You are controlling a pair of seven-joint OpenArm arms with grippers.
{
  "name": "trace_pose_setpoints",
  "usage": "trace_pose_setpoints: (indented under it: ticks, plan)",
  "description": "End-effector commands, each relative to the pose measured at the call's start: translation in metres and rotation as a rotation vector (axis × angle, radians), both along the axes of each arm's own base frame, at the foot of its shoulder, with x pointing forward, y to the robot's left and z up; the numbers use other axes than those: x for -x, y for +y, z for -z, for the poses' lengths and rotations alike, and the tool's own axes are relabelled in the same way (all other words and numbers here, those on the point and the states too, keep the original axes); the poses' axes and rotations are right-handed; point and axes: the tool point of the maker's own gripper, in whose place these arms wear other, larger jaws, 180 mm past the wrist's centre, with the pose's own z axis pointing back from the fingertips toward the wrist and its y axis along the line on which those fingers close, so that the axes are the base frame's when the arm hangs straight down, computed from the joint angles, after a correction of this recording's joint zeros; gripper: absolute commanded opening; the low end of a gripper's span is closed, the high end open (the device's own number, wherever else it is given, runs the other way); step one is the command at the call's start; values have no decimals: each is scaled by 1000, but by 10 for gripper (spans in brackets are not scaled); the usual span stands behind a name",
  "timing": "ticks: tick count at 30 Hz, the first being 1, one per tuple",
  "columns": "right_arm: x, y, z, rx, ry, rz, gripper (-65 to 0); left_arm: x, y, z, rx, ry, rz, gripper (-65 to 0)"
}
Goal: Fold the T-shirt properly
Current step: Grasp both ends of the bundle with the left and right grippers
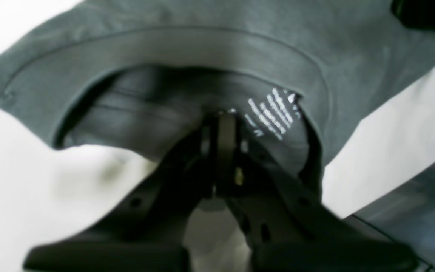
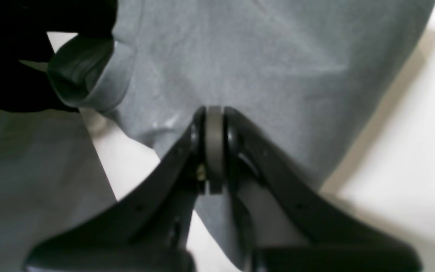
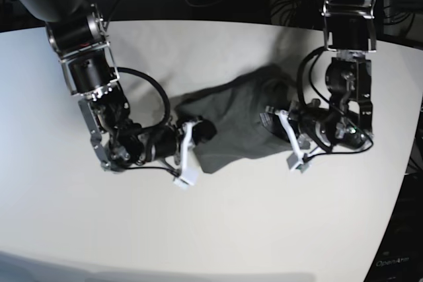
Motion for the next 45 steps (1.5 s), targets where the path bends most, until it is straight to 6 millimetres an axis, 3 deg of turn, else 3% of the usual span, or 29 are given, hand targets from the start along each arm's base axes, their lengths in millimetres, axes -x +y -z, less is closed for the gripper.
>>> trace_pose_setpoints:
  ticks: [1, 6, 11, 20, 32, 36, 45]
  plan:
    - [-16, 1, -16, -26, -42, 23, -644, -7, -5, -6, 9, -23, 14, -633]
    - [-21, -14, -15, -11, -56, 50, -644, 9, -8, 30, 23, 95, 7, -633]
    - [-26, -28, -14, 2, -68, 73, -644, 11, -8, 44, 32, 108, -6, -633]
    - [-22, -35, -7, -11, -70, 107, -644, -11, -8, 30, 29, 61, -8, -633]
    - [11, -46, 18, -31, -53, 75, -644, -44, -13, 22, -1, -25, 8, -633]
    - [20, -41, 24, -52, -40, 86, -644, -49, -29, 30, -20, -24, 45, -633]
    - [45, -8, 32, -114, 14, 68, -644, -65, -50, 52, 5, -32, 57, -633]
